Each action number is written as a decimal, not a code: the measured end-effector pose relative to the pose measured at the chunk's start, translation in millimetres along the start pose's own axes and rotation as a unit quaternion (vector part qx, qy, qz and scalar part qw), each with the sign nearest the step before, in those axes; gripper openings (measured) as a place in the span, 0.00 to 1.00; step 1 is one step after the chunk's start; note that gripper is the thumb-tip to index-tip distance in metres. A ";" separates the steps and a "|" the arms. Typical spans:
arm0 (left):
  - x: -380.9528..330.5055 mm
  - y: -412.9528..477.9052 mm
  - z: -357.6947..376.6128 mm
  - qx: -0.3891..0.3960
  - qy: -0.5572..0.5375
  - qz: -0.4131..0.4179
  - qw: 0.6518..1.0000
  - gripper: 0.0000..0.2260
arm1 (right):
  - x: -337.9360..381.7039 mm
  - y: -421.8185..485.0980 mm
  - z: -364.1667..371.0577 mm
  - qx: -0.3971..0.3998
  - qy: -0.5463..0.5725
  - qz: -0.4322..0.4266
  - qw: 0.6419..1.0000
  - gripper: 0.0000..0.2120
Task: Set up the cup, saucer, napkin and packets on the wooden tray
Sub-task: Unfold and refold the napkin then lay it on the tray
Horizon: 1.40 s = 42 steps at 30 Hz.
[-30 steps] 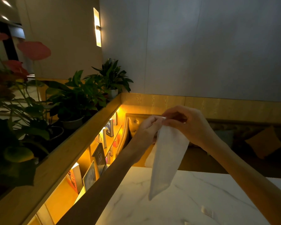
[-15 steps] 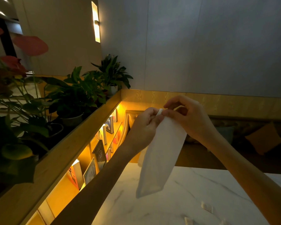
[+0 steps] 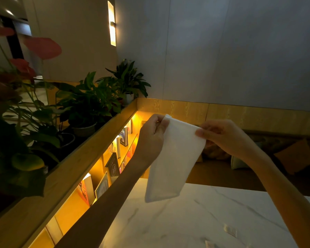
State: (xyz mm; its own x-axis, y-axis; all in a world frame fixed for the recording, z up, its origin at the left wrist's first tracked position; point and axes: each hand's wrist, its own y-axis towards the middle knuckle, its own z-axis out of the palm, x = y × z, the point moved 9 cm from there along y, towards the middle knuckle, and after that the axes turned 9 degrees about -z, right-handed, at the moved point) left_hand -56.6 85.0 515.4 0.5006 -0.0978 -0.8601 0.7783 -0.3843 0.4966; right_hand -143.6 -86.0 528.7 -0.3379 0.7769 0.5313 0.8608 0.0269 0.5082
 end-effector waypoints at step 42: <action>115.9 -42.9 59.8 0.194 -0.204 -0.214 0.936 0.18 | 28.3 97.8 -87.5 -0.063 -0.189 -0.080 0.977 0.03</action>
State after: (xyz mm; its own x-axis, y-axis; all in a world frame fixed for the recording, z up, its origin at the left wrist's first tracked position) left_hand -54.7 35.3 387.4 -0.0725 -0.1711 -0.9826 0.6391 -0.7643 0.0860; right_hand -102.3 -116.5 652.7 -0.2797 0.9462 0.1626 0.7473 0.1082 0.6556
